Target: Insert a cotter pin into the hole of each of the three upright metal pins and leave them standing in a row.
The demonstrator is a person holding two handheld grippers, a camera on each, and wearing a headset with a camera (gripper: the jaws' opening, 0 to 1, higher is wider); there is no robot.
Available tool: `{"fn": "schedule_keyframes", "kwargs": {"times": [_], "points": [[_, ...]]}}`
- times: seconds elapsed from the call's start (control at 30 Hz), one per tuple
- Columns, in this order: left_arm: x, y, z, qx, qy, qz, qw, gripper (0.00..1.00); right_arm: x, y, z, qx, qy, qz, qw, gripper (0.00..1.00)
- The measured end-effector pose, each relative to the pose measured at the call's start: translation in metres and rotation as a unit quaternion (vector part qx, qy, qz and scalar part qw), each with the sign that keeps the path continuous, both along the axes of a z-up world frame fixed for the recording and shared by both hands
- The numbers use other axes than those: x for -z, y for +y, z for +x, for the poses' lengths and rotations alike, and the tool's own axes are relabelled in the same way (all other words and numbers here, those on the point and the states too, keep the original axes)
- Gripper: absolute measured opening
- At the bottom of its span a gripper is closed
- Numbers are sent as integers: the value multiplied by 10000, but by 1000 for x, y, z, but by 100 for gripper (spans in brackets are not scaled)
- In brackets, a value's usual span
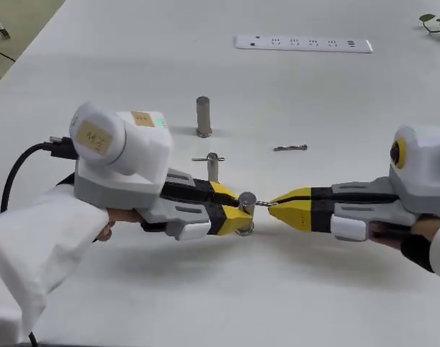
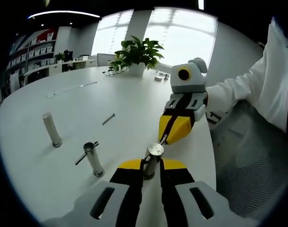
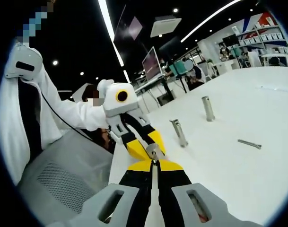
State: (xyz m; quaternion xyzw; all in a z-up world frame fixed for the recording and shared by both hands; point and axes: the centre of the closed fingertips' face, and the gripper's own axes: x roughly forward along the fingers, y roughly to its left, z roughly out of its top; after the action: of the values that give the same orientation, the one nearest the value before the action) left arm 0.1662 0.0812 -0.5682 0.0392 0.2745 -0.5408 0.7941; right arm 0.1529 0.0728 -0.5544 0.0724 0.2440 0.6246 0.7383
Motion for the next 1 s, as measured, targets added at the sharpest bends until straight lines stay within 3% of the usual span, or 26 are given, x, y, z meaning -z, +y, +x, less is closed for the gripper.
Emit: {"fn": "schedule_keyframes", "kwargs": {"times": [0.33, 0.43, 0.6, 0.73, 0.8, 0.87, 1.0], "points": [[0, 1, -1, -3, -108, -37, 9999, 10, 0, 4, 2, -161, -204, -128, 9996, 0], [0, 1, -1, 57, -267, 14, 9996, 10, 0, 6, 4, -181, -266, -197, 9993, 0], [1, 1, -1, 98, -304, 53, 9995, 10, -1, 7, 5, -320, -398, -308, 9982, 0], [1, 1, -1, 118, -345, 73, 9993, 10, 3, 6, 6, -426, -632, -580, 9954, 1], [2, 1, -1, 132, -407, 119, 9990, 10, 7, 6, 4, -482, -610, -656, 9948, 4], [3, 1, -2, 156, -402, 152, 9990, 13, 7, 5, 3, -494, -609, -660, 9947, 5], [6, 5, -2, 138, -446, 244, 9986, 29, 6, 3, 0, -484, -554, -666, 9951, 8]]}}
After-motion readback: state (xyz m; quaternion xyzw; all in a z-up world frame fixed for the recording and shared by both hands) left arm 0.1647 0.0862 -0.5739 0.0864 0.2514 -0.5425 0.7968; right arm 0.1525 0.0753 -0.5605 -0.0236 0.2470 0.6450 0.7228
